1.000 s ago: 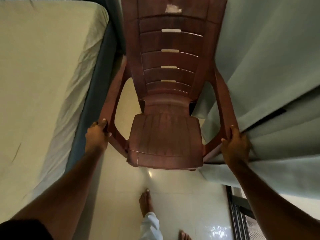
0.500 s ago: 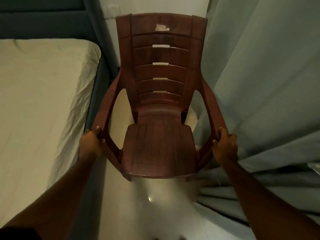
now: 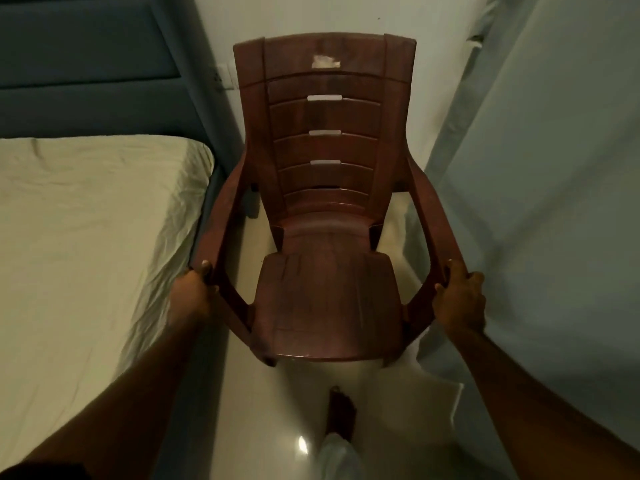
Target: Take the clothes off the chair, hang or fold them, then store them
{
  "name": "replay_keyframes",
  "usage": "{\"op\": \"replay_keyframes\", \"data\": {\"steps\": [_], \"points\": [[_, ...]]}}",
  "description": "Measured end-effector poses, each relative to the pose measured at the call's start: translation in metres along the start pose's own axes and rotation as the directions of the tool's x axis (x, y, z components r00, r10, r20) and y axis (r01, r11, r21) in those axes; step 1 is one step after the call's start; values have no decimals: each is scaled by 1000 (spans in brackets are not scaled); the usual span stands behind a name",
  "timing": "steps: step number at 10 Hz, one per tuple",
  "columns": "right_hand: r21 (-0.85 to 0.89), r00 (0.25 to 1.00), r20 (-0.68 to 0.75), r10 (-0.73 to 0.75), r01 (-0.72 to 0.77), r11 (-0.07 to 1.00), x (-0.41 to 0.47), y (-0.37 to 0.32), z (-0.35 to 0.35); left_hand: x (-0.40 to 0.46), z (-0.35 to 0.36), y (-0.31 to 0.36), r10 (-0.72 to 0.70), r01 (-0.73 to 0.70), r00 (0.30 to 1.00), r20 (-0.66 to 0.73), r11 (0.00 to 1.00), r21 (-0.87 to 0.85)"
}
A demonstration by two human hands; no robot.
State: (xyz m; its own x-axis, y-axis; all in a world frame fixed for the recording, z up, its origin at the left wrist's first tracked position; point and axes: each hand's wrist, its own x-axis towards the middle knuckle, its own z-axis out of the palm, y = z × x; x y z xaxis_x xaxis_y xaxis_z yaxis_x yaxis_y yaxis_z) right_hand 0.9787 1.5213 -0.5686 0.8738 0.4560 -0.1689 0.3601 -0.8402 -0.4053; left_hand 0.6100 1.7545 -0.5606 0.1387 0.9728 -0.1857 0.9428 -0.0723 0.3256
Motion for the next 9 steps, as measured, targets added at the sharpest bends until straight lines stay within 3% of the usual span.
{"op": "replay_keyframes", "data": {"steps": [3, 5, 7, 8, 9], "points": [[36, 1000, -13, 27, -27, 999, 135, -72, 7, 144, -6, 80, 51, -52, 998, 27, 998, 31], [59, 999, -27, 17, -16, 998, 197, -95, 14, 207, 10, 112, -26, 27, 1000, 14, 999, -42], [58, 998, -45, -35, 38, 998, 219, -104, 21, 233, 18, 125, -17, 17, 1000, -4, 999, 32], [46, 996, 8, -85, 85, 995, 216, -97, 16, 228, 17, 127, -34, 34, 999, 8, 999, 36], [1, 996, 81, -46, 46, 999, 216, -108, 1, 225, 6, 135, 13, -17, 998, 54, 996, 88]]}}
